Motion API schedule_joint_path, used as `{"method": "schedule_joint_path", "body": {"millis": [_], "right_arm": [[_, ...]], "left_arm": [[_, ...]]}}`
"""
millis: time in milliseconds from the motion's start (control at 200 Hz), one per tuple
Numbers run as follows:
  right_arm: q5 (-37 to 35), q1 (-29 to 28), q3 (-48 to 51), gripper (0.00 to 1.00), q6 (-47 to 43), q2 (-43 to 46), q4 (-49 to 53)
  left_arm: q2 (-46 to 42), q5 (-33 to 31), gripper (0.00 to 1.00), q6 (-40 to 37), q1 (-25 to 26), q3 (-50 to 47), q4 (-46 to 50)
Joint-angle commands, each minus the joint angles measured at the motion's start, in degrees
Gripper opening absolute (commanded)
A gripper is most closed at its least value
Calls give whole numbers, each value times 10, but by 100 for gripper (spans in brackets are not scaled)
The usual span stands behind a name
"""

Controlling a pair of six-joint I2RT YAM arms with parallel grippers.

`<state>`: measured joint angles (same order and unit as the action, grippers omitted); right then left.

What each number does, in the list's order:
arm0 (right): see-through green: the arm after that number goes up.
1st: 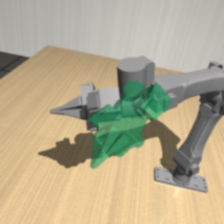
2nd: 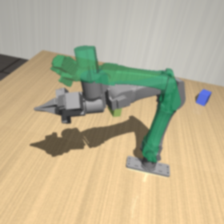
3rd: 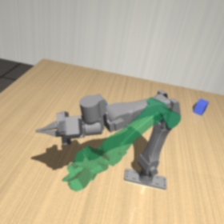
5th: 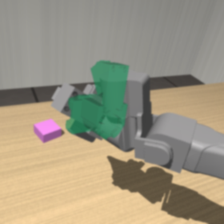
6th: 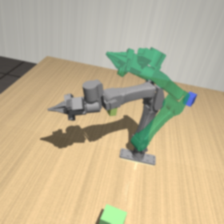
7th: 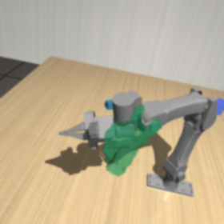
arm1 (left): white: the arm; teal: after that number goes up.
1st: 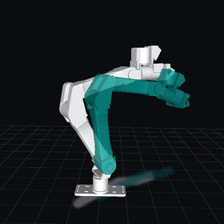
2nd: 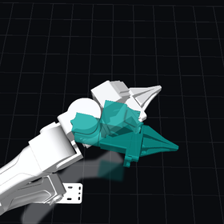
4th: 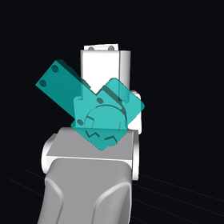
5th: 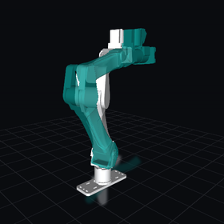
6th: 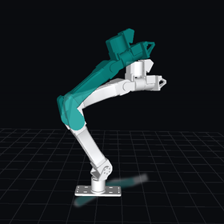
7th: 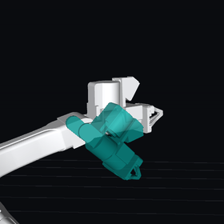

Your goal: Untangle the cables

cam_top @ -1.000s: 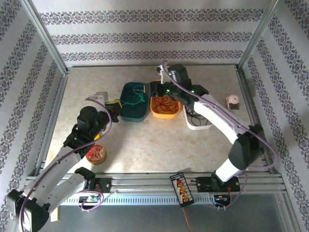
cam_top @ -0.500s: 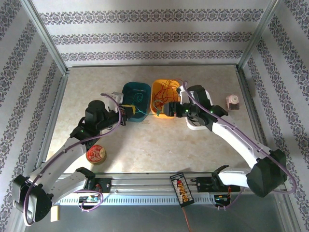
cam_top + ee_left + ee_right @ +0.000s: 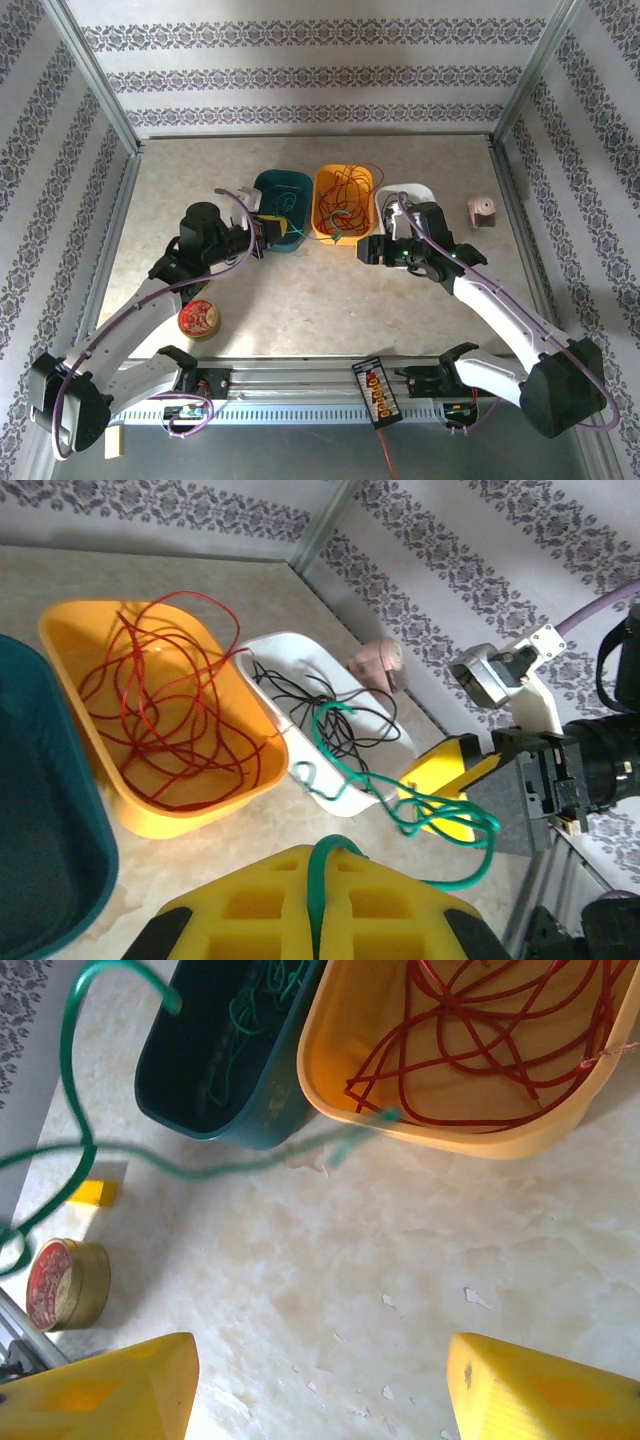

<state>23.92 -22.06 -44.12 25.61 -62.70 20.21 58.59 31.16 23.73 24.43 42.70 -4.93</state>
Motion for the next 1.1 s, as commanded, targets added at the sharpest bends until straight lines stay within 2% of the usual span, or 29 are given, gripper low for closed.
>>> {"method": "schedule_joint_path", "body": {"millis": [0, 100, 285, 465, 610, 735, 885, 1095], "right_arm": [[14, 26, 21, 67, 24, 4, -11], [3, 42, 35, 67, 42, 4, -11], [-6, 40, 61, 66, 57, 4, -10], [-42, 17, 67, 65, 56, -12, 25], [-87, -18, 47, 65, 50, -47, 48], [-150, -49, 19, 64, 42, -92, 67], [-193, -68, -15, 62, 44, -152, 69], [-255, -83, -59, 61, 36, -238, 74]], "left_arm": [[1, 24, 0, 21, 9, 6, -25], [25, 24, 0, 0, 16, 9, 39], [108, -23, 0, -19, 46, -13, 146], [169, -168, 0, -44, 113, 10, 270], [215, -214, 0, -27, 122, 49, 356], [251, -233, 0, -26, 140, 67, 383], [289, -251, 0, -29, 164, 81, 393], [298, -273, 0, -26, 171, 82, 387]]}}
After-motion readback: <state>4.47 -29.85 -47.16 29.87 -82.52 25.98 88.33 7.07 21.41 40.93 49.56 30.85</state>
